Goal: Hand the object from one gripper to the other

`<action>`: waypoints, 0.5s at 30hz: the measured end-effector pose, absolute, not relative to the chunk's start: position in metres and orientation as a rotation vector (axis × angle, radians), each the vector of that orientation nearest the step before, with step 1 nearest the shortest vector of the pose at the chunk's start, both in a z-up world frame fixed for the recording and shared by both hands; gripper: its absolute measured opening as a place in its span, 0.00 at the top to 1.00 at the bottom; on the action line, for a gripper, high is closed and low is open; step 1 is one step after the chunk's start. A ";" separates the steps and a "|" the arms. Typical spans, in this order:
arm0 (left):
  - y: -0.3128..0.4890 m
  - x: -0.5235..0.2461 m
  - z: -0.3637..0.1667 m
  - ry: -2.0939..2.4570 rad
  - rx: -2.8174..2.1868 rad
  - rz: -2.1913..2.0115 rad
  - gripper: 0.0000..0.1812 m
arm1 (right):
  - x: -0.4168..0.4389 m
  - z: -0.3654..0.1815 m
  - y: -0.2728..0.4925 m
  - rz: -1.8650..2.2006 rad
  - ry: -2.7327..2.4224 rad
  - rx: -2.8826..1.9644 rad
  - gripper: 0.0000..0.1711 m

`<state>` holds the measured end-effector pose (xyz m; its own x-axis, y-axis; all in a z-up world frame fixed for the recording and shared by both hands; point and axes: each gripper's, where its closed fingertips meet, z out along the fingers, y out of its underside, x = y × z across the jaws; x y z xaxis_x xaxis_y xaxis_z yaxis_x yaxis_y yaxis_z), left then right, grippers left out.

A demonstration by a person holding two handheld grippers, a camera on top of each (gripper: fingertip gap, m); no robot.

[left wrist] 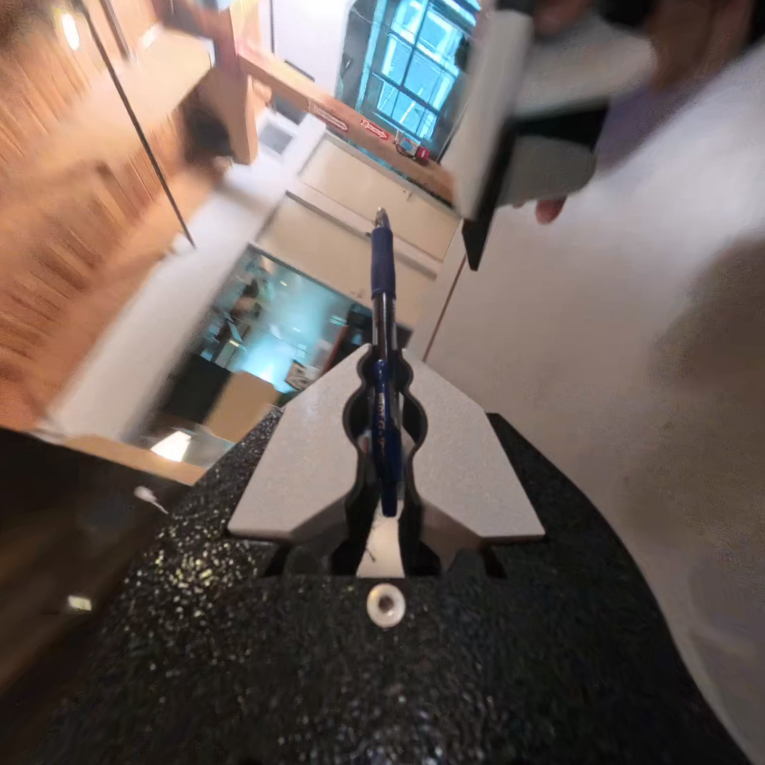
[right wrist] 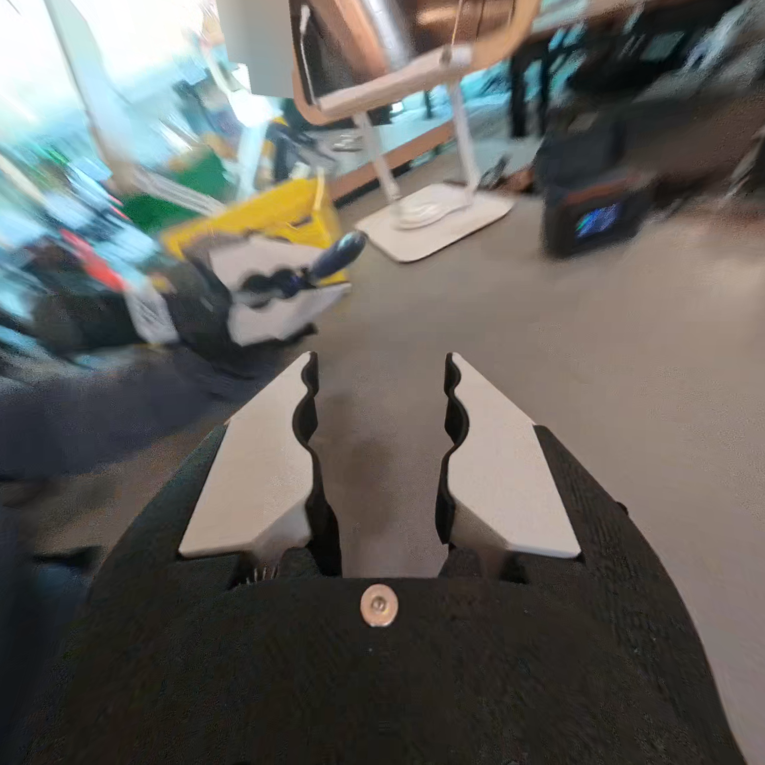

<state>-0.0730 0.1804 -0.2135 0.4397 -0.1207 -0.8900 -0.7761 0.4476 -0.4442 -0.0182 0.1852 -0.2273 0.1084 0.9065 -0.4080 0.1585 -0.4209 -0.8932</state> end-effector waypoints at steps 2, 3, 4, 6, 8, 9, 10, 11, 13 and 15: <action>0.180 -0.062 -0.229 1.178 -0.986 0.636 0.96 | -0.017 -0.226 0.176 1.741 -0.923 -1.821 0.65; 0.180 -0.058 -0.231 1.205 -0.968 0.652 0.96 | -0.016 -0.220 0.171 1.897 -0.878 -1.816 0.66; 0.179 -0.055 -0.228 1.201 -0.947 0.658 0.96 | -0.016 -0.215 0.170 1.987 -0.833 -1.799 0.69; 0.177 -0.054 -0.223 1.179 -0.936 0.649 0.96 | -0.016 -0.218 0.171 1.971 -0.830 -1.815 0.75; 0.175 -0.055 -0.222 1.180 -0.930 0.652 0.96 | -0.016 -0.219 0.168 1.938 -0.869 -1.818 0.76; 0.175 -0.054 -0.222 1.185 -0.925 0.654 0.96 | -0.016 -0.217 0.167 1.951 -0.861 -1.812 0.77; 0.174 -0.053 -0.223 1.191 -0.918 0.658 0.96 | -0.016 -0.215 0.167 1.965 -0.850 -1.808 0.77; 0.173 -0.051 -0.223 1.200 -0.911 0.661 0.96 | -0.016 -0.215 0.168 1.974 -0.843 -1.807 0.77; 0.171 -0.045 -0.226 1.229 -0.893 0.668 0.96 | -0.015 -0.215 0.169 1.994 -0.826 -1.808 0.79; 0.170 -0.040 -0.229 1.256 -0.879 0.674 0.96 | -0.015 -0.213 0.168 2.022 -0.817 -1.795 0.83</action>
<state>-0.0399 0.1700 -0.2292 0.2002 -0.0341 -0.9792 -0.8350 0.5169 -0.1887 -0.0150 0.1679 -0.2130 -0.1627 0.5820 -0.7967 0.1352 -0.7867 -0.6023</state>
